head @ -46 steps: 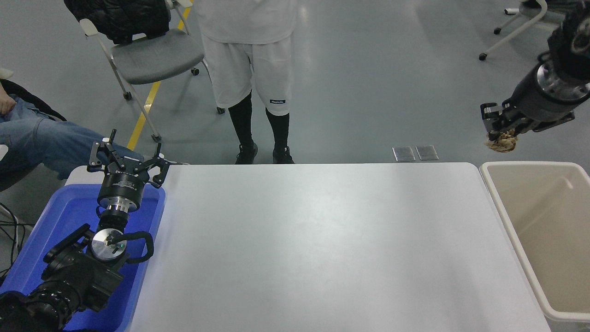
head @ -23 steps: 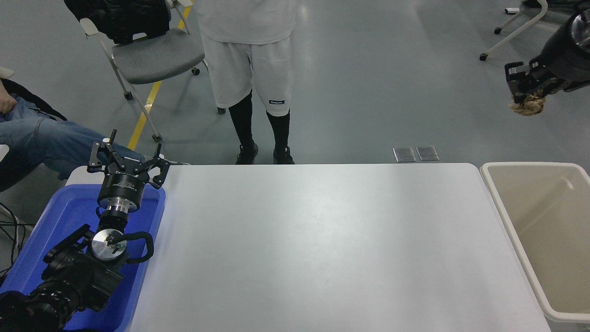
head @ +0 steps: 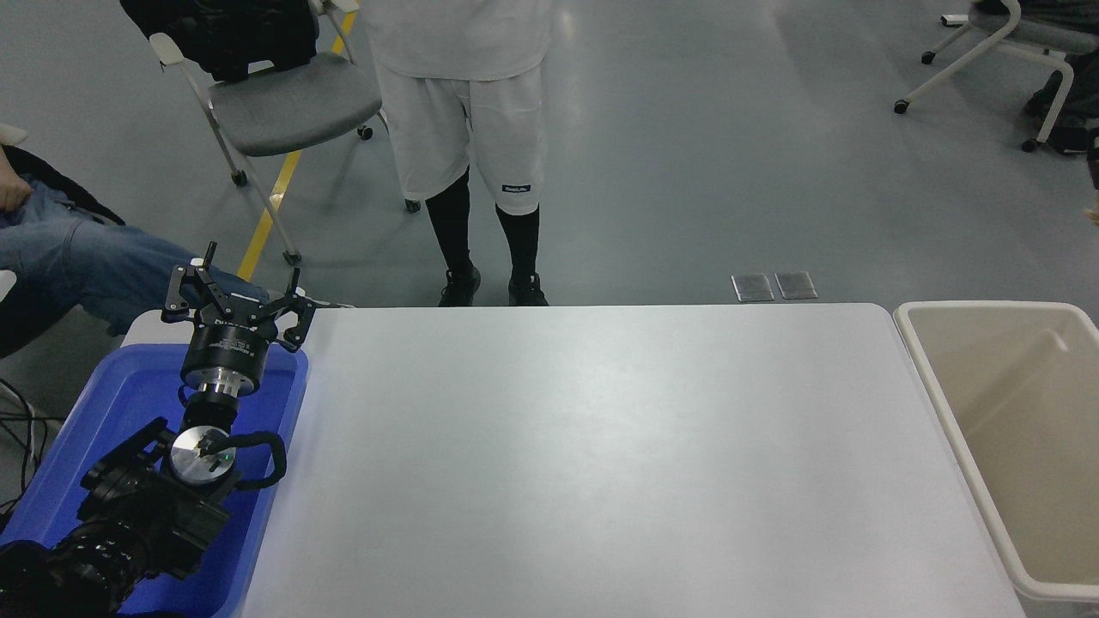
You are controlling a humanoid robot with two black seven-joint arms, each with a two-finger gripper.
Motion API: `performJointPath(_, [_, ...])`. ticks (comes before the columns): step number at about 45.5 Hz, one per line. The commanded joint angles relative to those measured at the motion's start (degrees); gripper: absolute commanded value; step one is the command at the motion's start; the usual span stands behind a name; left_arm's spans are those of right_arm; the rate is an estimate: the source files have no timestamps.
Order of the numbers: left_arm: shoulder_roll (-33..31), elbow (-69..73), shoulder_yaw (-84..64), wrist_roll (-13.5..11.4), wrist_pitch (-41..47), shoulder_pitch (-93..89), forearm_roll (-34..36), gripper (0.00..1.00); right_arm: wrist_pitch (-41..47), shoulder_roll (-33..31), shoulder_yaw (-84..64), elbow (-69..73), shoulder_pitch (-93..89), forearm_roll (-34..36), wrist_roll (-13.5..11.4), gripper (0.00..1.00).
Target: Pick up paper ball place in dustbin
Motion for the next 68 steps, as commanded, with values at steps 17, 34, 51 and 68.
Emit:
performJointPath(17, [0.0, 0.0, 0.0, -0.09, 0.0, 0.0, -0.18, 0.99, -6.67, -3.68, 31.2, -28.02, -45.76, -0.11, 0.18, 0.0])
performJointPath(34, [0.0, 0.0, 0.0, -0.09, 0.0, 0.0, -0.18, 0.99, -35.41, 4.04, 41.49, -31.27, -62.82, 0.85, 0.45, 0.0])
performJointPath(51, [0.0, 0.0, 0.0, -0.09, 0.0, 0.0, -0.18, 0.99, -44.83, 13.45, 54.32, -36.98, -73.19, 0.85, 0.45, 0.0])
performJointPath(68, [0.0, 0.0, 0.0, -0.09, -0.09, 0.0, -0.18, 0.99, -48.79, 17.41, 54.94, -38.57, -76.71, 0.85, 0.53, 0.0])
